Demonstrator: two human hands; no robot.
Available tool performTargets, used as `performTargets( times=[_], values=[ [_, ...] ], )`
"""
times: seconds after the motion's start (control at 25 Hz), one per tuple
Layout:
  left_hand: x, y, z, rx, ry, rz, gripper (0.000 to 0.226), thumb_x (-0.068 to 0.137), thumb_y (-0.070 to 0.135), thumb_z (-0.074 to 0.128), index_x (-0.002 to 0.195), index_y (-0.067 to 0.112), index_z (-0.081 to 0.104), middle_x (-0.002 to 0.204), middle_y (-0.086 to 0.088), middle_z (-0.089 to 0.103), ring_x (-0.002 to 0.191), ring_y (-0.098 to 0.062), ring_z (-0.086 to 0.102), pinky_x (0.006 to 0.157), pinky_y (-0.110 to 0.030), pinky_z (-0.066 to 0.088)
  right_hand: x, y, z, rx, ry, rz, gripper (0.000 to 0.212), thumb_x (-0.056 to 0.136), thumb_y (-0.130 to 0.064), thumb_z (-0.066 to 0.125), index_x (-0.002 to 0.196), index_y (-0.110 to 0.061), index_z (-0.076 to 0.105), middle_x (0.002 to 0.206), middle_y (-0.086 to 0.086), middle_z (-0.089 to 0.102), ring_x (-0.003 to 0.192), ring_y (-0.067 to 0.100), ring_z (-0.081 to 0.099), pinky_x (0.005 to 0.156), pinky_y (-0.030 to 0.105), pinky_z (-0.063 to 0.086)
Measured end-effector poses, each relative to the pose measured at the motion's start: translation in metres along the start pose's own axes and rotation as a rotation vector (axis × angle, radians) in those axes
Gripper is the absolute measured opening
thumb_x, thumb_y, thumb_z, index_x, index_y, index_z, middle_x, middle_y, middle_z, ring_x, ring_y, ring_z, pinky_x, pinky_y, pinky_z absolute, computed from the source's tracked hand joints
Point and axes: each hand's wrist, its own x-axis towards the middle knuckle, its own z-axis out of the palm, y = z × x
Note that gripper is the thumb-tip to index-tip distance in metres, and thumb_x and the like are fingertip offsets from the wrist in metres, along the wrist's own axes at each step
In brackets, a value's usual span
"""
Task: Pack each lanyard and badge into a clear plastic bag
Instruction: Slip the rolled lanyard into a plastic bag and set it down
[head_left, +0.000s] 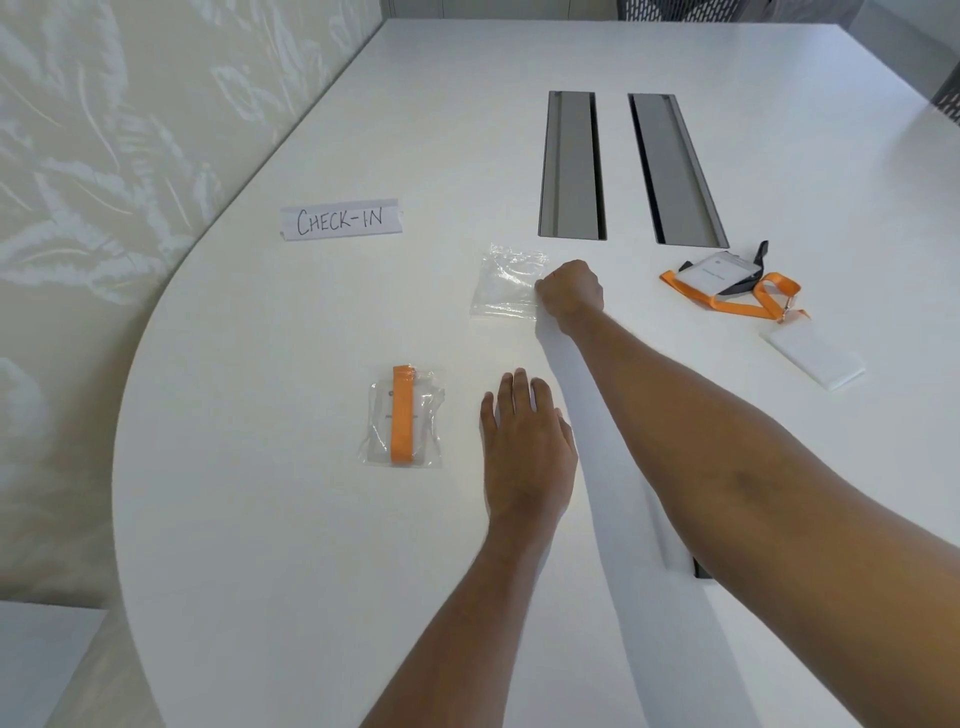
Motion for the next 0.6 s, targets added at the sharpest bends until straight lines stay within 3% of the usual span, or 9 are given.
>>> performTargets(
  times=[0.08,0.24,0.44,0.52,0.6],
  values=[
    [0.000,0.000,0.001,0.001,0.001,0.002,0.044,0.107,0.024,0.040,0.146,0.009,0.049,0.160,-0.015,0.048,0.153,-0.029,0.039,0.128,-0.050,0.027,0.000,0.005,-0.001,0.116,-0.009,0.001,0.023,0.086,-0.008,0.060,0.069,-0.015,0.046,0.074,0.003,0.055,0.077,0.030,0.051,0.068,0.030,0.041],
    [0.000,0.001,0.000,0.000,0.003,0.001,0.043,0.108,0.025,0.039,0.146,0.009,0.050,0.161,-0.014,0.047,0.153,-0.029,0.038,0.128,-0.050,0.027,-0.007,0.014,-0.006,0.412,-0.031,-0.034,0.008,0.091,-0.014,0.064,0.085,-0.016,0.058,0.087,0.002,0.065,0.077,0.023,0.055,0.074,0.032,0.047],
    [-0.001,0.001,-0.004,-0.002,-0.017,-0.002,0.043,0.108,0.026,0.038,0.146,0.011,0.050,0.162,-0.013,0.046,0.154,-0.027,0.037,0.129,-0.048,0.025,-0.018,0.023,-0.025,0.689,-0.108,0.019,0.014,0.087,-0.003,0.067,0.092,-0.013,0.058,0.078,0.003,0.067,0.050,0.014,0.042,0.048,0.024,0.034],
    [-0.001,0.001,-0.006,-0.006,-0.026,0.001,0.043,0.109,0.026,0.038,0.147,0.011,0.049,0.163,-0.012,0.045,0.155,-0.026,0.036,0.129,-0.047,0.024,-0.029,0.024,-0.035,0.763,-0.138,0.066,0.025,0.087,-0.004,0.072,0.107,-0.014,0.063,0.078,0.004,0.066,0.052,0.012,0.045,0.048,0.021,0.036],
    [-0.002,0.002,-0.008,0.000,-0.029,0.001,0.043,0.109,0.027,0.038,0.147,0.011,0.049,0.163,-0.012,0.045,0.155,-0.026,0.036,0.129,-0.047,0.023,-0.042,0.024,-0.047,0.808,-0.178,0.036,0.031,0.089,-0.003,0.071,0.119,-0.008,0.067,0.091,0.009,0.070,0.069,0.014,0.057,0.063,0.024,0.046]
  ],
)
